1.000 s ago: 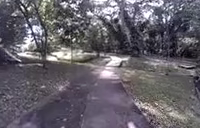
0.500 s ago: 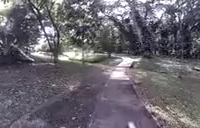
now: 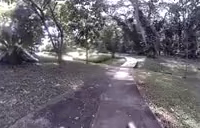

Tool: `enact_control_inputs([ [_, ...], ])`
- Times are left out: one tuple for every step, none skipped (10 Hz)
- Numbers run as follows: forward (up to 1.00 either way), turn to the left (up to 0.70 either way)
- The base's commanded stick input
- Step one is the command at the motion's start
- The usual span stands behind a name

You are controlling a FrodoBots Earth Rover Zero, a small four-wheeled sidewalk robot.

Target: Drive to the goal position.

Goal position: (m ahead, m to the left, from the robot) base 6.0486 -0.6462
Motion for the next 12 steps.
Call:
enact_control_inputs([
  [1.00,0.00],
  [1.00,0.00],
  [1.00,0.00],
  [1.00,0.00],
  [1.00,0.00],
  [1.00,0.00],
  [1.00,0.00],
  [1.00,0.00],
  [1.00,0.00],
  [1.00,0.00],
  [1.00,0.00],
  [1.00,-0.01],
])
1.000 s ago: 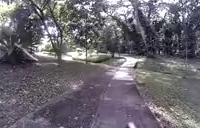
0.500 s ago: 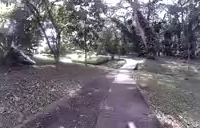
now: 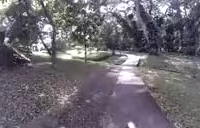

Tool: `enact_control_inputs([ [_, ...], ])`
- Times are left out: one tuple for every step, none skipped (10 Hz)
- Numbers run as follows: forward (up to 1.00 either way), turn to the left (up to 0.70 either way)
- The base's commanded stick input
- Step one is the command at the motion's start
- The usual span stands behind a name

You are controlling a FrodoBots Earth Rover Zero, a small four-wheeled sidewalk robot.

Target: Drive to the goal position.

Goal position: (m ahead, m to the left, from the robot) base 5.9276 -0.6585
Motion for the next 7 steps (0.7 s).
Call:
enact_control_inputs([
  [1.00,-0.08],
  [1.00,-0.26],
  [1.00,-0.17],
  [1.00,-0.10],
  [1.00,-0.02],
  [1.00,0.00],
  [1.00,0.00],
])
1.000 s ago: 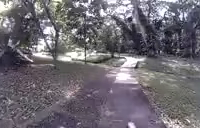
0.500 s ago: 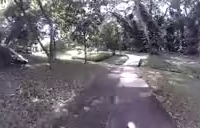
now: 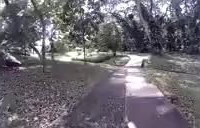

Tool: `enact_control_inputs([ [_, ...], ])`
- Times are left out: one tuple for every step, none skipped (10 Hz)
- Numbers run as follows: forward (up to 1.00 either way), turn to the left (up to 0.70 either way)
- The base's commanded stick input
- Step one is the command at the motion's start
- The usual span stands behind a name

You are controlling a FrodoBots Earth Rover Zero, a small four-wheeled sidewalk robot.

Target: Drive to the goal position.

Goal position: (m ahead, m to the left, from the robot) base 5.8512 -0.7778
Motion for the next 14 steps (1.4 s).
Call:
enact_control_inputs([
  [1.00,0.00],
  [0.05,0.00],
  [0.01,0.00],
  [0.00,0.00],
  [0.00,0.00],
  [0.00,-0.07],
  [0.00,-0.31],
  [0.00,-0.71],
  [0.00,-1.00],
  [0.00,-1.00],
  [0.00,-1.00],
  [0.00,-1.00],
  [0.00,-1.00],
  [0.00,-1.00],
])
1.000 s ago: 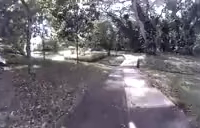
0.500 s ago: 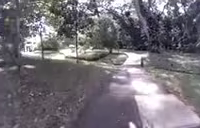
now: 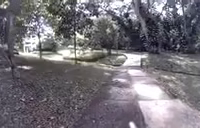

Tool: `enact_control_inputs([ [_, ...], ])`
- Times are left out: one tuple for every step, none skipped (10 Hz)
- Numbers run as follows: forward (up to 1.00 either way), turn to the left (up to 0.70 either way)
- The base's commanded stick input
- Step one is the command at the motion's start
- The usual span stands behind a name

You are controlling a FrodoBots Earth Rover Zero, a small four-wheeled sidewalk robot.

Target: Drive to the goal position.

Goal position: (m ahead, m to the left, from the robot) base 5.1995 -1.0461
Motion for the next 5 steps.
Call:
enact_control_inputs([
  [0.00,-1.00],
  [0.00,0.00],
  [0.00,0.00],
  [0.00,0.00],
  [0.00,0.00],
])
